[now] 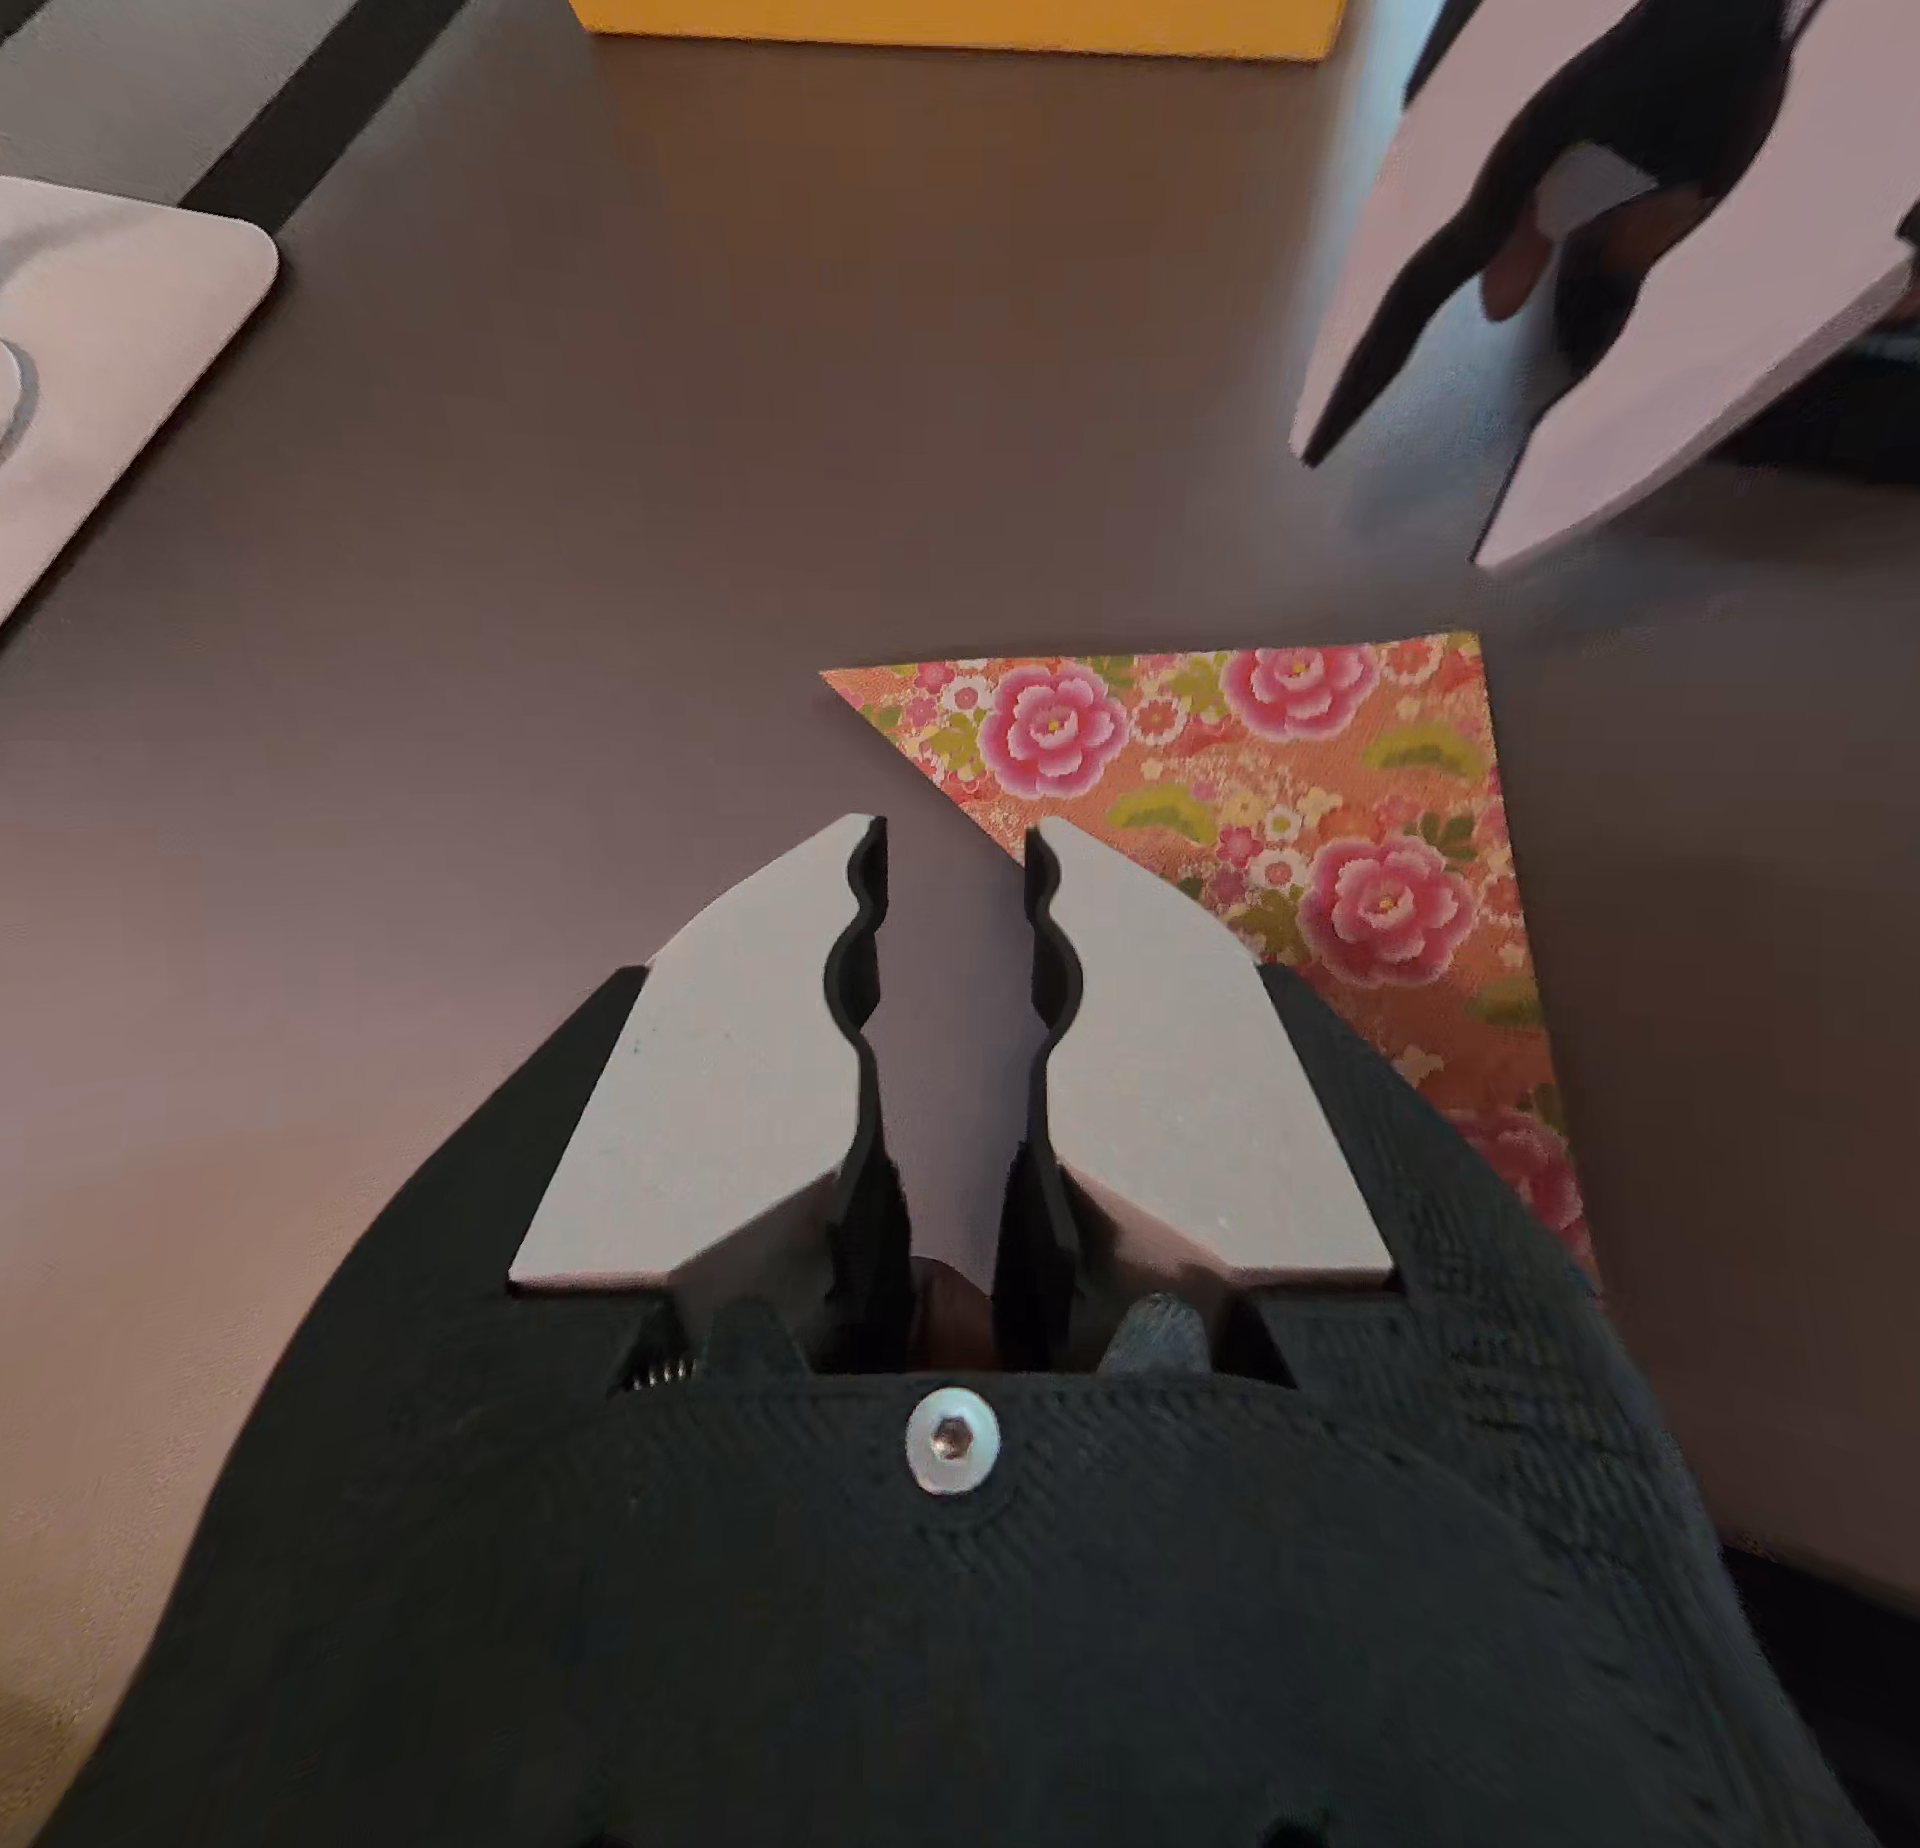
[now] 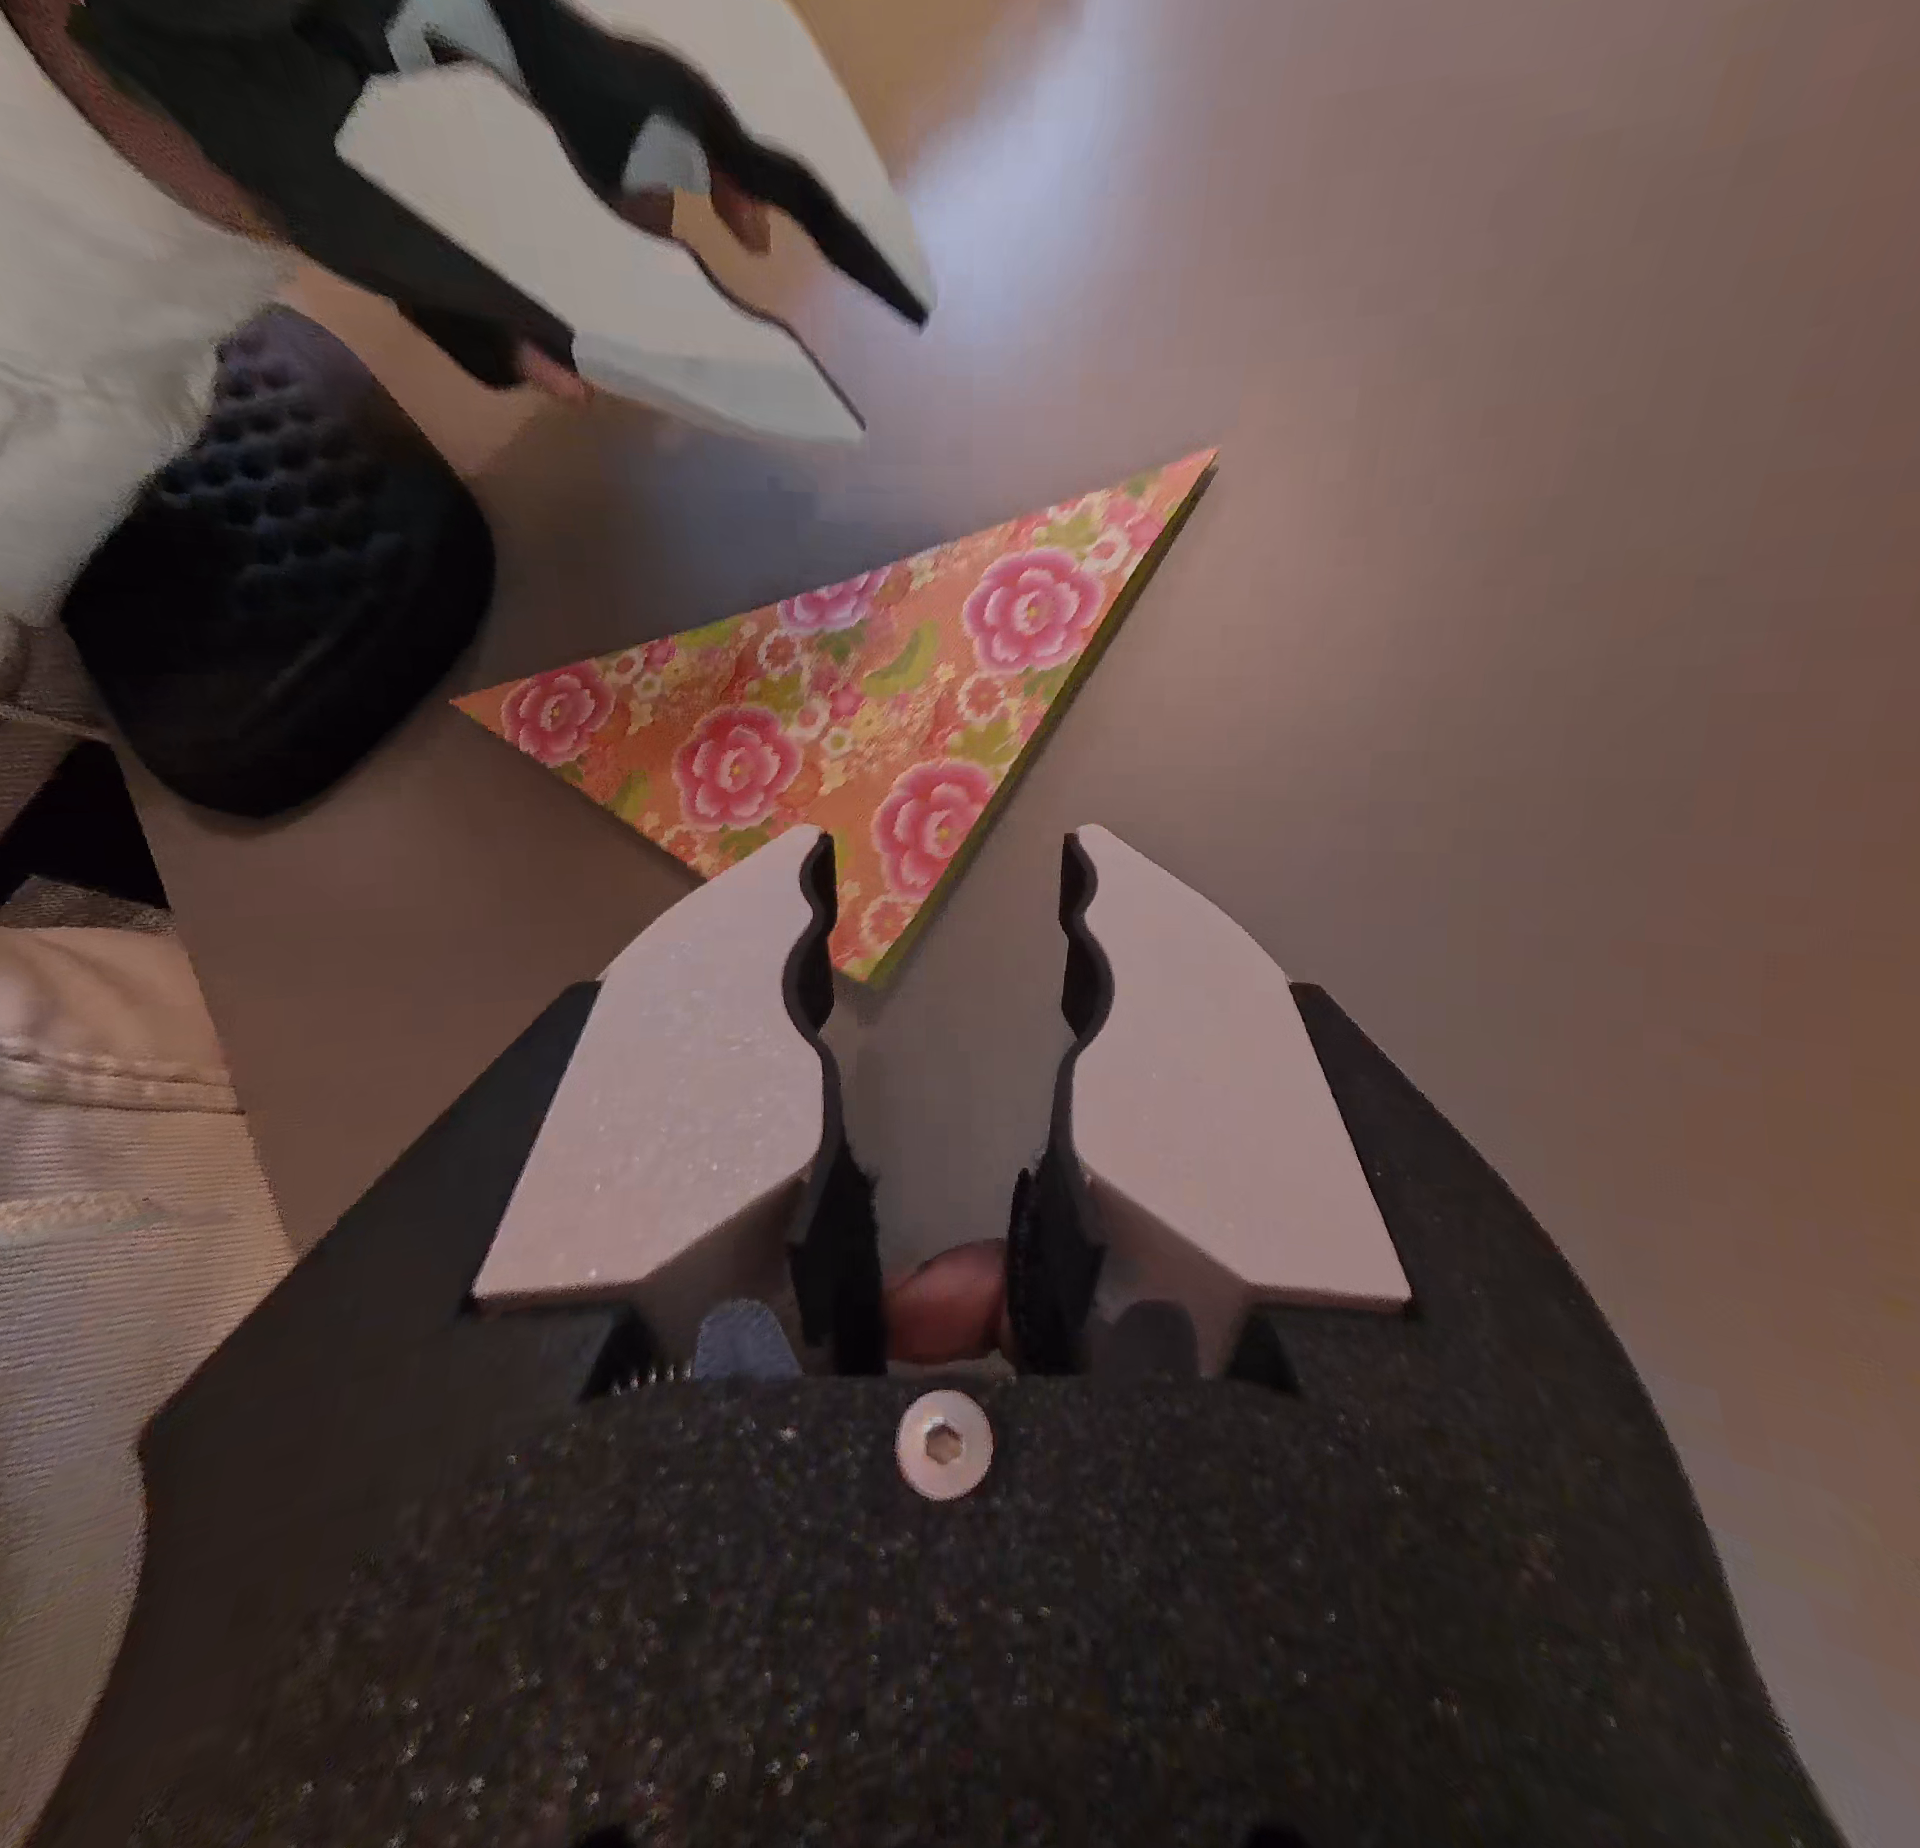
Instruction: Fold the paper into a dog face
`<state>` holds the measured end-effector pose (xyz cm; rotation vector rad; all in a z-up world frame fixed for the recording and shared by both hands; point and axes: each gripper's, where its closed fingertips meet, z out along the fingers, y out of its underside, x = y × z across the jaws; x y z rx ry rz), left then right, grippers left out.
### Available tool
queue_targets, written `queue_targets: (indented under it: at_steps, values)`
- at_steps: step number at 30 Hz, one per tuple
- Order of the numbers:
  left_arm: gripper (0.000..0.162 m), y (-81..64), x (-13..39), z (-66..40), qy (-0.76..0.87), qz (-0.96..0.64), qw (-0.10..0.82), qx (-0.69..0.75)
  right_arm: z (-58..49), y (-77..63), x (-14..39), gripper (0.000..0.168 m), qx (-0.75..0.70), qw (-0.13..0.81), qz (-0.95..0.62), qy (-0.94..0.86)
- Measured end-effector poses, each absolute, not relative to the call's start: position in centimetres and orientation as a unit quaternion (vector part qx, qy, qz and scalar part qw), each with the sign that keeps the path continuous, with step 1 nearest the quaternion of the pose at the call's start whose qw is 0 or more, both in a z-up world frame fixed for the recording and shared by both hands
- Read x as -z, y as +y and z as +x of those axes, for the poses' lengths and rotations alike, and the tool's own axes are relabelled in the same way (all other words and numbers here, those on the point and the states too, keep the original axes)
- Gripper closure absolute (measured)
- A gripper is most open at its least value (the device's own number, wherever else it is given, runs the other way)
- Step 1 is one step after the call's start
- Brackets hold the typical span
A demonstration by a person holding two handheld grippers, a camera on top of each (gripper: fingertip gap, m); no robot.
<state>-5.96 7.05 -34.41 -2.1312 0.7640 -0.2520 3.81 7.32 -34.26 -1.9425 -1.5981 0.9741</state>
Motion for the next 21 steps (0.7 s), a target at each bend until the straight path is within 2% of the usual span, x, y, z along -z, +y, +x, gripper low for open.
queue_targets:
  at_steps: [10, 18, 21]
  values:
    - [0.136, 7.0, 37.9, -3.7, 0.345, -0.856, 0.374, 0.089, -3.3, 12.0, 36.4, 0.138, -0.402, 0.159, -0.681, -0.591]
    - [0.137, 6.8, 38.1, -3.4, 0.359, -0.838, 0.4, 0.09, -4.0, 11.4, 37.7, 0.149, -0.379, 0.137, -0.694, -0.597]
    - [0.138, 6.9, 38.0, -3.3, 0.37, -0.832, 0.406, 0.08, -4.1, 11.3, 38.0, 0.162, -0.377, 0.15, -0.699, -0.589]
